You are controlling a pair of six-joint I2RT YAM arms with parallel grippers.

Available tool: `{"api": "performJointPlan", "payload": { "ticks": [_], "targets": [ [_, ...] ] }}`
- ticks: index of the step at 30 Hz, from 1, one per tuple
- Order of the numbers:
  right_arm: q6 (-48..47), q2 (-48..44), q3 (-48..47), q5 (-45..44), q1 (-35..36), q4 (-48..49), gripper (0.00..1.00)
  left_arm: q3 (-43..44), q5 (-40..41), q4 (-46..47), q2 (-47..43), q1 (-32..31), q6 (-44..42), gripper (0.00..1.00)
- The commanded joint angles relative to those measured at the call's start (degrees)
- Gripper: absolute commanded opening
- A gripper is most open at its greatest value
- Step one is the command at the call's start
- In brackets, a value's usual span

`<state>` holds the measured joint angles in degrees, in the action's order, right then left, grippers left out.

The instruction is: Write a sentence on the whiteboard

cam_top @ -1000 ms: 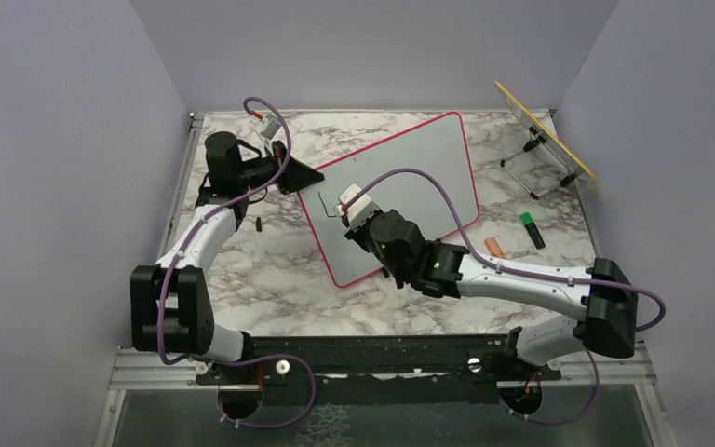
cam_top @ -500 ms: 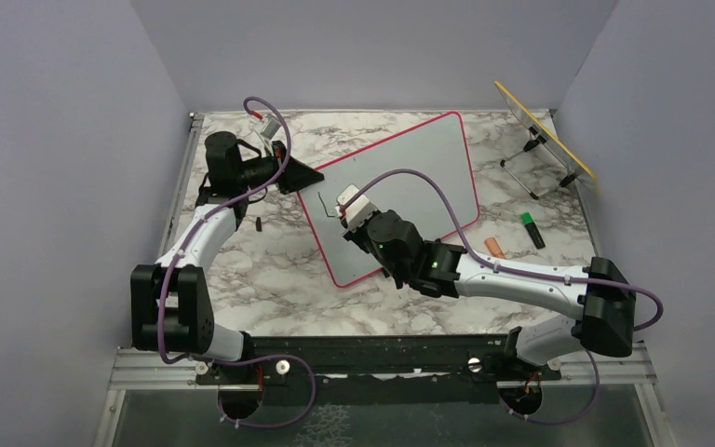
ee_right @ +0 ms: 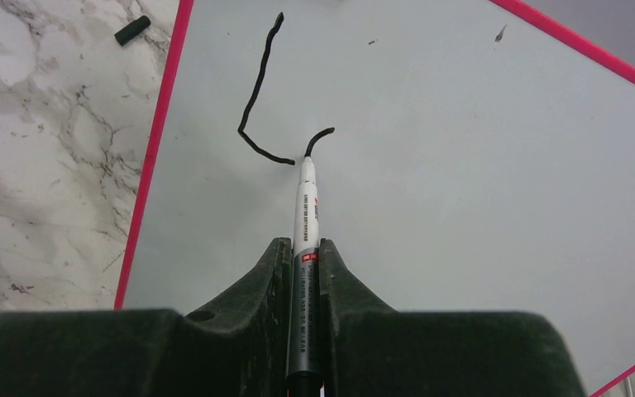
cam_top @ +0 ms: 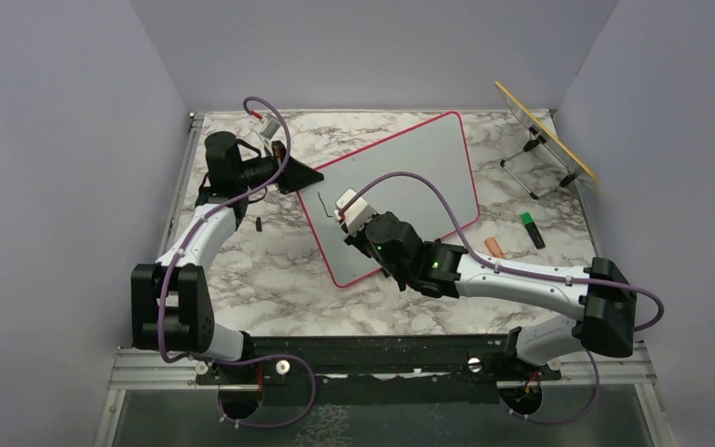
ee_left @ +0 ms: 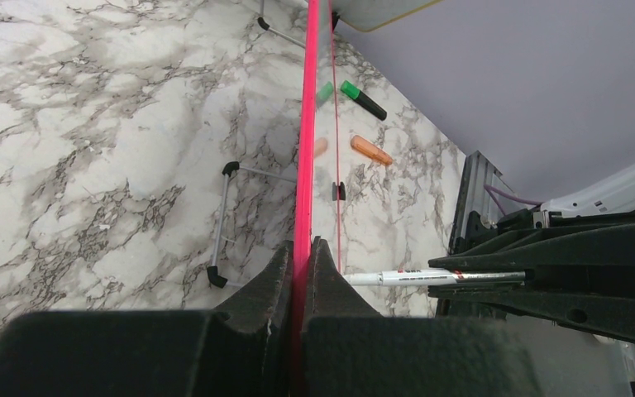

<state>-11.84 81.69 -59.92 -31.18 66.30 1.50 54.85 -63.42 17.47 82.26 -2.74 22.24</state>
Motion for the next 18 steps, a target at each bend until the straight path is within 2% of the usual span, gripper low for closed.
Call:
{"api": "performJointPlan", "payload": {
  "ticks": [1, 18],
  "targets": [
    [1.3, -0.5, -0.3, 1.1, -0.2, -4.9, 0.01, -0.5, 0.7, -3.6, 1.9, -0.4, -3.9, 0.00],
    [1.3, -1.8, 1.5, -5.8, -0.5, -3.1, 0.01, -0.5, 0.6, -3.6, 1.9, -0.4, -4.0, 0.00]
  ]
}}
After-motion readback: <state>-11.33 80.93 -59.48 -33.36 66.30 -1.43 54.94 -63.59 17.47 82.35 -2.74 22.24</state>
